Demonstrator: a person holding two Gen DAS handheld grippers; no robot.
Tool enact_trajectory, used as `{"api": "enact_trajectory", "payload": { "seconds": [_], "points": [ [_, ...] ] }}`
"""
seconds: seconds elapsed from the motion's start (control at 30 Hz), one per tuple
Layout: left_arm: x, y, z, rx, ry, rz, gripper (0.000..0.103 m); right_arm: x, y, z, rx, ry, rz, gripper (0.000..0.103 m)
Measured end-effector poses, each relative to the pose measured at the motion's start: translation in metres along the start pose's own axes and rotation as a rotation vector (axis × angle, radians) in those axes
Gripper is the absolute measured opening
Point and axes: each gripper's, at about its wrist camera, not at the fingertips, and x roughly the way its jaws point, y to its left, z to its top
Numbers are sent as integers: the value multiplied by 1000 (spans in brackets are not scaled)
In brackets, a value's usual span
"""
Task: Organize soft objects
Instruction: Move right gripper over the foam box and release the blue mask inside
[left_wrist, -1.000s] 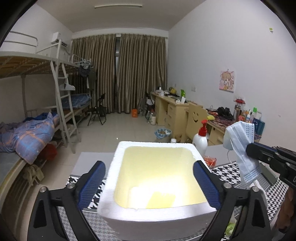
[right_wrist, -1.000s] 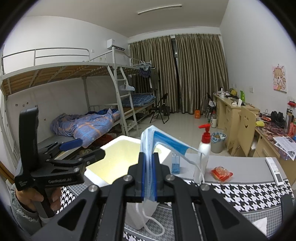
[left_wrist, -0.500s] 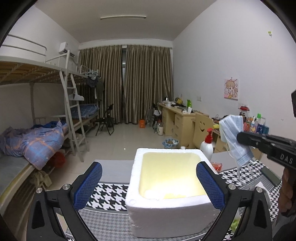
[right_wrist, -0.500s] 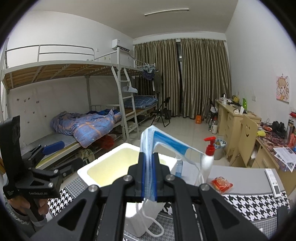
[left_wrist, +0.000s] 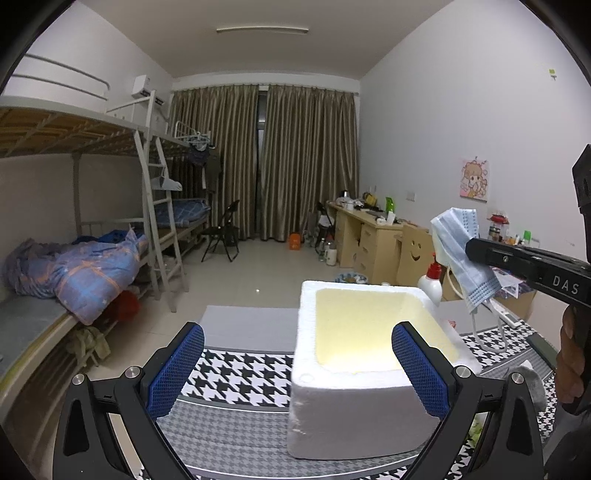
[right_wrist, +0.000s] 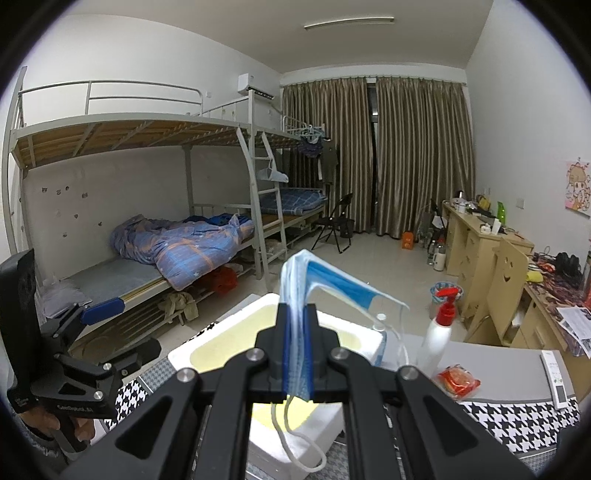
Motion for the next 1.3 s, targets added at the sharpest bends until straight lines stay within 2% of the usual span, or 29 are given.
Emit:
{"api": "enact_trajectory", "payload": {
  "seconds": [0.53,0.8,0.87,0.97,1.03,1.3],
  "points": [
    [-3,21,-10,-33,11,38,102,30,15,1,-19,68,36,10],
    [-5,24,-13,-41,11,49,102,50,18,-5,-25,139,53,11],
    [-4,25,-14,-41,11,62,102,55,20,-7,-19,164,55,14],
    [-2,27,-15,-42,14,64,102,64,19,-10,-7,200,60,27],
    [-2,30,-15,-50,14,65,102,66,19,-12,-6,219,69,50],
    [-1,34,-16,-58,15,61,102,61,21,-17,-11,225,65,61]
  ]
}}
